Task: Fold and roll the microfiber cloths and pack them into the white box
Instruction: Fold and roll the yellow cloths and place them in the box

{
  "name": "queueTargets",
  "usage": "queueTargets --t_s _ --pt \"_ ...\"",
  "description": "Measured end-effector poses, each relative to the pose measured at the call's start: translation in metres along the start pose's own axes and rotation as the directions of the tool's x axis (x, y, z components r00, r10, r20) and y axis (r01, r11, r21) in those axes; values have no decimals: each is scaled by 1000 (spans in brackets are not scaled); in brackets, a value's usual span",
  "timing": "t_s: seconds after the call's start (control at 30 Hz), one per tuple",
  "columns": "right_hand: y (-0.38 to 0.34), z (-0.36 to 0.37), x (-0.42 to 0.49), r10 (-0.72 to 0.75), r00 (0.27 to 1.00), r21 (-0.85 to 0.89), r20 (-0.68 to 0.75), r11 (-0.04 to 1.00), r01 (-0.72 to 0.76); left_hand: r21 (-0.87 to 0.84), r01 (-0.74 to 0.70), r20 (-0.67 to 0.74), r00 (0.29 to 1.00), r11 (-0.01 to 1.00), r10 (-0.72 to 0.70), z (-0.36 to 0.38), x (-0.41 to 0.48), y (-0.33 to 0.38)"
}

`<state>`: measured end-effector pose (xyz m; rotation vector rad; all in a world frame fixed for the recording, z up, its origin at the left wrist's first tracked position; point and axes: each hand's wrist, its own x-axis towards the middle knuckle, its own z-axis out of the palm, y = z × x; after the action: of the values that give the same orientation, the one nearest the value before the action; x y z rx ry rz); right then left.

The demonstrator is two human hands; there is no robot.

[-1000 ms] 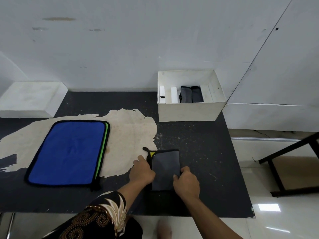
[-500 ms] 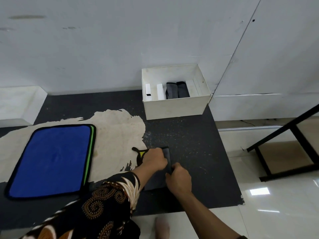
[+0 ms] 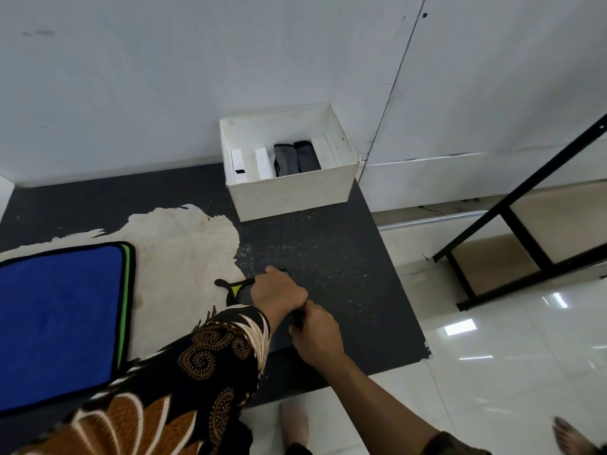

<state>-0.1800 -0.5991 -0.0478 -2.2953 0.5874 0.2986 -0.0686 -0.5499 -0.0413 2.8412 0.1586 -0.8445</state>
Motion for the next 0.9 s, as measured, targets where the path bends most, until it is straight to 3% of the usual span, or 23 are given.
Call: queueTargets --t_s 0.17,0.3,0.5,0.67,0.9 --pt "3 2 -5 5 998 -61 58 998 -1 -17 11 -44 999 1000 -12 3 -1 3" --pt "2 5 -6 14 1000 -52 27 999 -13 7 -4 -90 996 1000 5 3 3 2" --pt "-2 7 -8 23 1000 -1 -20 1000 -23 -26 -3 -3 1000 1000 3 4 0 1" --pt "-5 6 -11 2 1000 17 -19 1000 -2 -50 2 -42 999 999 -4 5 1 0" --pt "-7 4 -11 18 1000 12 -5 1000 -18 43 -5 -88 996 999 9 4 3 -4"
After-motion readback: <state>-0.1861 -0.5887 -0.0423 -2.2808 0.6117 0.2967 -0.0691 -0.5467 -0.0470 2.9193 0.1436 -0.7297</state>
